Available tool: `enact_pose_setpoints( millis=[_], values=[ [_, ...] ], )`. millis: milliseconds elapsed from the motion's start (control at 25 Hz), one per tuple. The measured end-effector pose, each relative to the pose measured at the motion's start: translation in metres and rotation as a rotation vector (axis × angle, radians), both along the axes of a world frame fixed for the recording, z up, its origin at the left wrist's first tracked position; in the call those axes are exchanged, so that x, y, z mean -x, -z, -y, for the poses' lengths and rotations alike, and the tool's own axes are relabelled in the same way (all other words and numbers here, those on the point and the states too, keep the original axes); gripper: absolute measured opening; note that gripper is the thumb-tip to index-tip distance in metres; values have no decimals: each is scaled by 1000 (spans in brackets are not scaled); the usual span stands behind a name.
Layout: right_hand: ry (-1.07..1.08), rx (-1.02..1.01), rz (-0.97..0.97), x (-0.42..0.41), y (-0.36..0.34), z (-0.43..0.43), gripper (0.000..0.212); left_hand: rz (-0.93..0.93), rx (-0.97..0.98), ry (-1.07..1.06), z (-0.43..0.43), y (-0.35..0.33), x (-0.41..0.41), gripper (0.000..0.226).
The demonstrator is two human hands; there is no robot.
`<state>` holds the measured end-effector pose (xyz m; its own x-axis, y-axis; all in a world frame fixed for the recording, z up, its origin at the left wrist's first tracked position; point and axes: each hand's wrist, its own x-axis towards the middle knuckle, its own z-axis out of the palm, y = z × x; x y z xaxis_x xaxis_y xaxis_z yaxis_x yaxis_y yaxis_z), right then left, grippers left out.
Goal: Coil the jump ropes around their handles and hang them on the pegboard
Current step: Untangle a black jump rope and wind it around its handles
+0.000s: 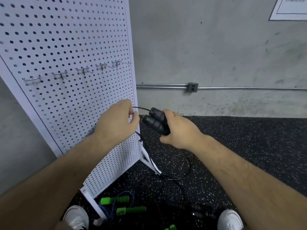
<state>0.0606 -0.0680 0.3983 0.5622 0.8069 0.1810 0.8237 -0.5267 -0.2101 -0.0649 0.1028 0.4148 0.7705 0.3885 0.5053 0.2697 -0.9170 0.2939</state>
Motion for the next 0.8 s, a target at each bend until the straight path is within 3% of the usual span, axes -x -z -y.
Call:
enact_pose_setpoints(
  millis=[40, 120, 200, 320, 480, 600, 720, 800],
  values=[
    [-10, 24, 14, -1, -1, 1, 76, -14, -79, 104, -2, 0, 3, 18],
    [-53, 43, 20, 2, -2, 1, 76, -160, -209, 299, -4, 3, 4, 69],
    [-129, 33, 17, 7, -1, -2, 75, -258, -323, 360, -1, 11, 0, 95],
    [-186, -3, 19, 15, 0, -6, 73, -248, -387, 335, -2, 19, -9, 74],
    [-85, -123, 125, 5, 0, 1, 81, -252, -215, 225, -8, 8, -8, 45],
    [-104, -171, 6, 2, 2, 3, 70, -261, -190, 182, -13, 9, -2, 44],
    [-111, -184, -7, 1, 4, 1, 68, -195, -319, 215, -15, 13, -4, 45],
    [-122, -217, 23, 1, 4, 0, 65, -108, -394, 252, -17, 15, -4, 58]
  ],
)
